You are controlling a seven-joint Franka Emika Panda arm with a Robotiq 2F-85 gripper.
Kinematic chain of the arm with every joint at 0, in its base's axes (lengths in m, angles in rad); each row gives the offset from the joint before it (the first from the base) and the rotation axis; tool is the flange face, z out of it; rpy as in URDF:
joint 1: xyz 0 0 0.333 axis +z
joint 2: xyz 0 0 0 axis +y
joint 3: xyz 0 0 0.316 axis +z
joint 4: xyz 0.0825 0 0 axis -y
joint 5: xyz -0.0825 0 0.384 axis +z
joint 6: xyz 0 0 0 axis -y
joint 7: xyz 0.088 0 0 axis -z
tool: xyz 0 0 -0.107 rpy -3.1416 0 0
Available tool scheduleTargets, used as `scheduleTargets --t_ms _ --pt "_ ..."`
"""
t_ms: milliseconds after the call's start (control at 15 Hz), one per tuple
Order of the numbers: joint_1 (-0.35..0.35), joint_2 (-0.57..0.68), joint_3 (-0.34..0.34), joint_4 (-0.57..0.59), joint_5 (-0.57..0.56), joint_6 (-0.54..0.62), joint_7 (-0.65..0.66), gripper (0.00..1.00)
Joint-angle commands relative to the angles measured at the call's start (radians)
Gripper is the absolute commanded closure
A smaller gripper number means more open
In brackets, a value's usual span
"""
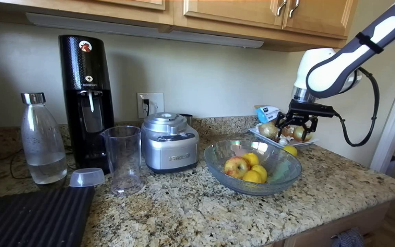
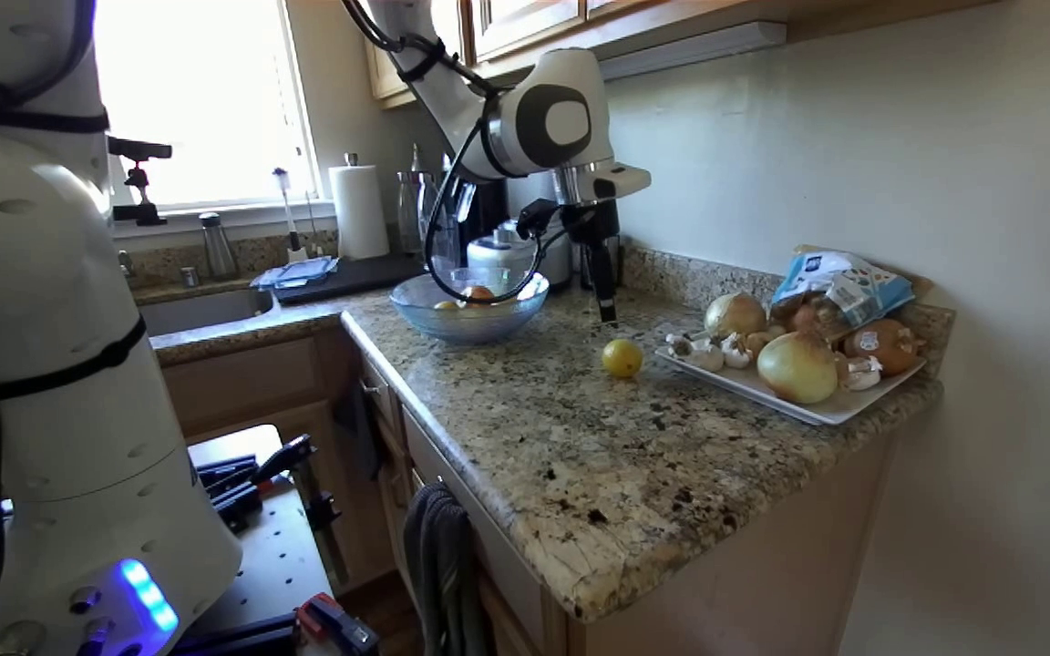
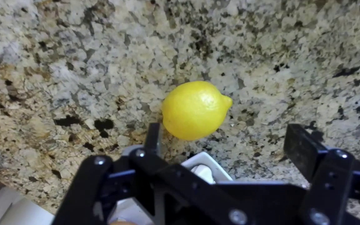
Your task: Pick the fruits on the table and put them in the bowl
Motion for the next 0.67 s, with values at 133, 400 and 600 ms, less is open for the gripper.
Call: scheduleTargets --t_ms 133,400,600 --pt "0.026 0.120 -0.060 0.086 0.027 0.038 0.089 0.00" --pt "0.026 0.188 -0.074 0.139 0.073 0.024 0.078 0.00" --pt "0.025 0.208 -0.074 0.150 0.112 0.008 0.067 0.00"
